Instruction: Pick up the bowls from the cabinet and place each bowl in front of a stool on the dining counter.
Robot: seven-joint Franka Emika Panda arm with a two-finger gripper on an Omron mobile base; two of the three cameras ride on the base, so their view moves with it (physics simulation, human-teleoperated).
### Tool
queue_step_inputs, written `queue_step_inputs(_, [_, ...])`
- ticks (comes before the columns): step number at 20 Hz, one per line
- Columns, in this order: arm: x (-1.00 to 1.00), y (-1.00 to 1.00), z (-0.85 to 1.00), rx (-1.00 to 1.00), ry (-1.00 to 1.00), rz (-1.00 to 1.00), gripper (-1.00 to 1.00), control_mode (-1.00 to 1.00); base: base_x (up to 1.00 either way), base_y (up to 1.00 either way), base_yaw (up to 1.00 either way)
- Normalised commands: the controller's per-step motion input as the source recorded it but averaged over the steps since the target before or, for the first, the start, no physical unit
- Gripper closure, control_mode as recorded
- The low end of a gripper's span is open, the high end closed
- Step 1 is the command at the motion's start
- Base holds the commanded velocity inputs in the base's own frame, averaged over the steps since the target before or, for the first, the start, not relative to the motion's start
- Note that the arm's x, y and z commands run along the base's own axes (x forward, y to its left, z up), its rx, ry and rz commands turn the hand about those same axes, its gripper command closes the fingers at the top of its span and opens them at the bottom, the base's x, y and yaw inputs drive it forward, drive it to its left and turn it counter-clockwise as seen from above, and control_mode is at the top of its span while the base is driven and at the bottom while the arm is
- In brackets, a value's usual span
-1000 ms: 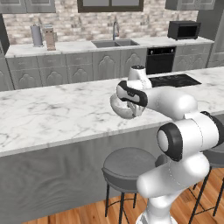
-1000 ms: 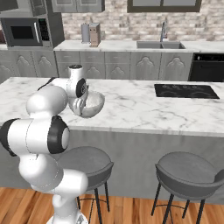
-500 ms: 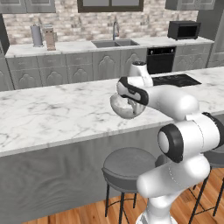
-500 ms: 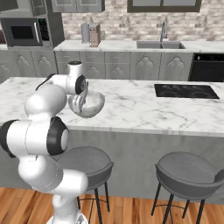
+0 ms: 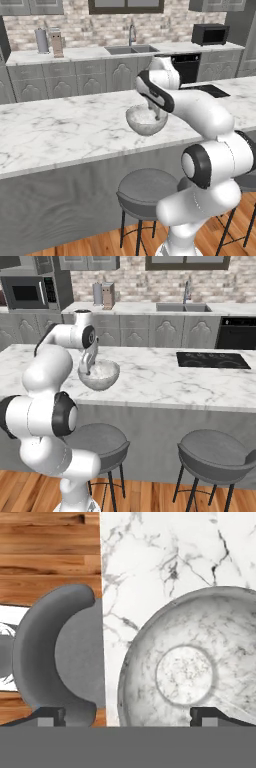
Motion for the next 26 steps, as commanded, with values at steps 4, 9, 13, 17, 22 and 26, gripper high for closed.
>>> queue_step_inputs(4, [-1.00,0.00,0.49,0.00,-0.01,0.00,-1.00,-1.00,0.00,0.00,0.00])
queue_step_inputs(9, [-1.00,0.00,0.66,0.00,-0.08,-0.06,-1.00,-1.00,0.00,0.00,0.00])
queue_step_inputs(13, [-0.87,0.30,0.46,0.12,0.02,-0.38,-1.00,-1.00,0.00,0.00,0.00])
queue_step_inputs(17, [-0.75,0.46,0.29,0.22,0.03,-0.61,-1.00,-1.00,0.00,0.00,0.00])
queue_step_inputs(22, [-0.92,0.02,0.12,0.09,0.03,-0.47,-1.00,-1.00,0.00,0.00,0.00])
queue_step_inputs(26, [-0.99,-0.01,0.07,-0.03,0.00,-0.33,-1.00,-1.00,0.00,0.00,0.00])
